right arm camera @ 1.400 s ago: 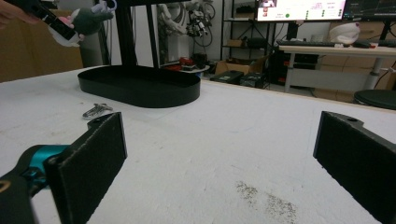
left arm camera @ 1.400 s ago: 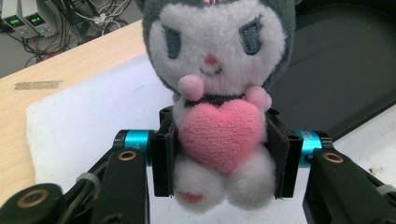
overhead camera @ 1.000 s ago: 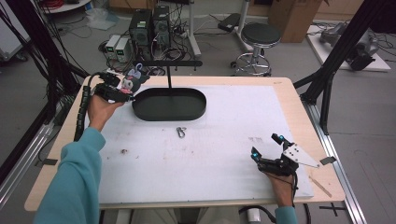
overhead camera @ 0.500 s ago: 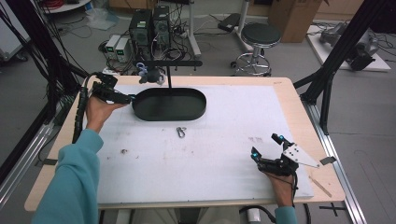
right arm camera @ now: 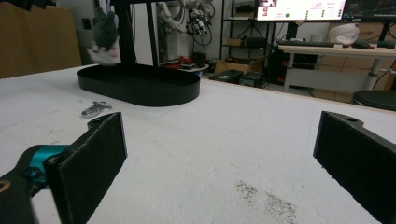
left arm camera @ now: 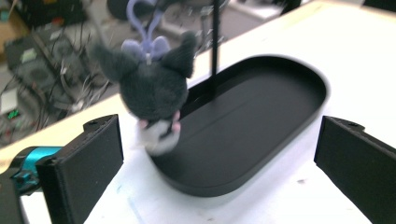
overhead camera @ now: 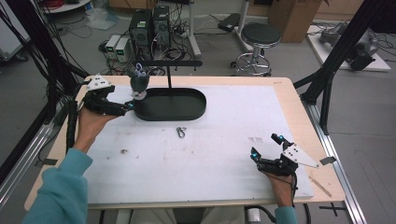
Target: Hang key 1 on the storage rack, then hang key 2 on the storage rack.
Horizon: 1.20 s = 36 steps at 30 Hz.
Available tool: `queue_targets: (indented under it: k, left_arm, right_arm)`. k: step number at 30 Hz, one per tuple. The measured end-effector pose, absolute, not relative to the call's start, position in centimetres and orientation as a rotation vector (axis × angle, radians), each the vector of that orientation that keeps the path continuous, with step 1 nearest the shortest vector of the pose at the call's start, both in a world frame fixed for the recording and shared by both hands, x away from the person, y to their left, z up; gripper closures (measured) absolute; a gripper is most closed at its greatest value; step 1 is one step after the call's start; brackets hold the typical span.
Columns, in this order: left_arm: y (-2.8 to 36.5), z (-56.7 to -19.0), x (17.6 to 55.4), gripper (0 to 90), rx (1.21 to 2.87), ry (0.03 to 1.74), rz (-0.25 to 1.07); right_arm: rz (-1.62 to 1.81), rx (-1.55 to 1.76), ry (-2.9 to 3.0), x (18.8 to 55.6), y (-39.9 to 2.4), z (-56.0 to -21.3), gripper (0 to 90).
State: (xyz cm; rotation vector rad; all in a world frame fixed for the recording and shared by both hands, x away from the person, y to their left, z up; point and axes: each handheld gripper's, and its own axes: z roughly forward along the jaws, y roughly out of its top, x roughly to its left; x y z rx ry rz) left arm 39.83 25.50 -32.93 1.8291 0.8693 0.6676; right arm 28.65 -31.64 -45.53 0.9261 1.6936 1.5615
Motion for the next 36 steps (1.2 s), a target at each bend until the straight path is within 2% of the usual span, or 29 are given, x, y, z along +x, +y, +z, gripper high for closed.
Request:
queue_targets:
  k: [11, 16, 26, 36]
  left_arm:
    - [26.3, -33.2, 33.2, 1.7, 1.647, 0.643, 0.675]
    - [26.8, -34.5, 31.4, 1.7, 1.609, 0.616, 0.684]
    - [27.4, -36.5, 30.6, 1.7, 1.606, 0.658, 0.687]
    - [27.5, -36.6, 30.9, 1.7, 1.6, 0.657, 0.687]
  right_arm:
    - [1.56, 0.928, 1.693, 28.7, -31.6, -45.5, 1.9]
    - [1.556, 0.928, 1.694, 28.7, -31.6, -45.5, 1.9]
    - [1.552, 0.926, 1.695, 28.7, -31.6, -45.5, 1.9]
    - [1.553, 0.924, 1.696, 28.6, -31.6, -45.5, 1.9]
